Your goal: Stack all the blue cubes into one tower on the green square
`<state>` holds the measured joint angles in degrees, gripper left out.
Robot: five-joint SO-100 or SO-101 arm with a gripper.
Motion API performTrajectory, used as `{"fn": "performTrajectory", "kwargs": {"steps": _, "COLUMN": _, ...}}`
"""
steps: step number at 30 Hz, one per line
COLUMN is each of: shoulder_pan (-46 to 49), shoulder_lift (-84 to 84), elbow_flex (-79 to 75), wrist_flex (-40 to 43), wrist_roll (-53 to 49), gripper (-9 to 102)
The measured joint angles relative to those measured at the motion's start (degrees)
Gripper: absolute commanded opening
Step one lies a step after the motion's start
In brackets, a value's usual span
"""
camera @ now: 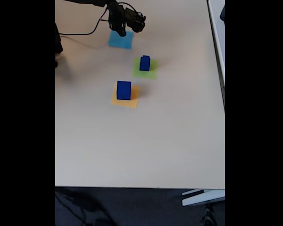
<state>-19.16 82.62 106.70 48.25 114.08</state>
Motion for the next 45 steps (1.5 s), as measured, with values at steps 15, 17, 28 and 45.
{"fn": "performTrajectory", "kwargs": {"steps": 15, "shoulder_pan": 0.44, "shoulder_lift": 0.00, "elbow_flex": -0.44, "wrist_flex": 1.41, "wrist_roll": -1.76, "gripper": 3}}
{"fn": "performTrajectory", "kwargs": {"steps": 17, "shoulder_pan": 0.44, "shoulder_lift": 0.00, "elbow_flex": -0.44, "wrist_flex": 1.41, "wrist_roll": -1.93, "gripper": 3}}
{"fn": "performTrajectory", "kwargs": {"steps": 28, "shoulder_pan": 0.44, "shoulder_lift": 0.00, "elbow_flex": -0.53, "wrist_flex": 1.41, "wrist_roll": -1.85, "gripper": 3}}
{"fn": "performTrajectory", "kwargs": {"steps": 45, "shoulder_pan": 1.23, "shoulder_lift": -2.72, "elbow_flex": -1.23, "wrist_flex": 1.41, "wrist_roll": -3.60, "gripper": 4}}
